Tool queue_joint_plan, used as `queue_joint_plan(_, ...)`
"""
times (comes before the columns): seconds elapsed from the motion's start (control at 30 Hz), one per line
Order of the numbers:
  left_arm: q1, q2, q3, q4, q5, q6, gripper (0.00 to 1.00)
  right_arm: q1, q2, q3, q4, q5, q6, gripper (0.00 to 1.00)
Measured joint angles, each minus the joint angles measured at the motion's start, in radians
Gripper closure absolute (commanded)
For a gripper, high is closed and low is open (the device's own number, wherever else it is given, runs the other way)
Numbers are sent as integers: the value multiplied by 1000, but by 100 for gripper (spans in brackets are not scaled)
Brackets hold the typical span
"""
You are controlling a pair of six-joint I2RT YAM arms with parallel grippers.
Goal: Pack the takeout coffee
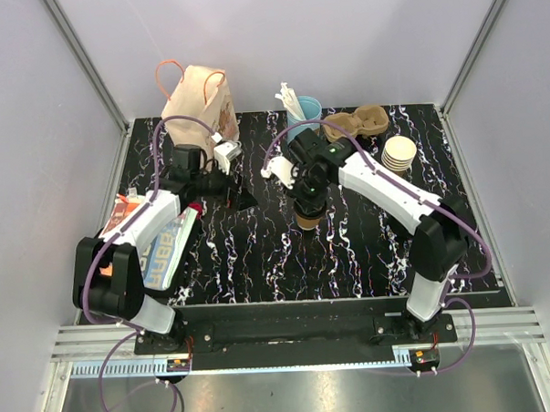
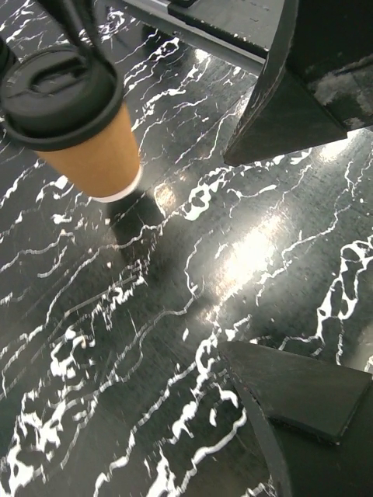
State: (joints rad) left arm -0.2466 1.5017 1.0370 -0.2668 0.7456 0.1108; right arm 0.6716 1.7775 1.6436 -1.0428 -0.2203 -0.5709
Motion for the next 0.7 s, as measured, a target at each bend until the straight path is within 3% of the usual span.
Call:
queue_joint_plan(0.27, 33, -33, 0, -27, 0, 5, 1, 55, 82, 2, 26, 21, 1, 100)
queue_joint_plan(0.37, 34, -39, 0, -32, 1, 9, 1, 69, 90, 2, 28, 27, 1, 95)
queue_joint_plan(0.47, 35, -39, -2, -32, 1, 12, 1, 80, 90, 2, 28, 29, 1, 80)
queue_joint_plan(0.7, 35, -41, -12, -35, 2, 13, 1, 94, 90, -3, 28, 36, 1, 62)
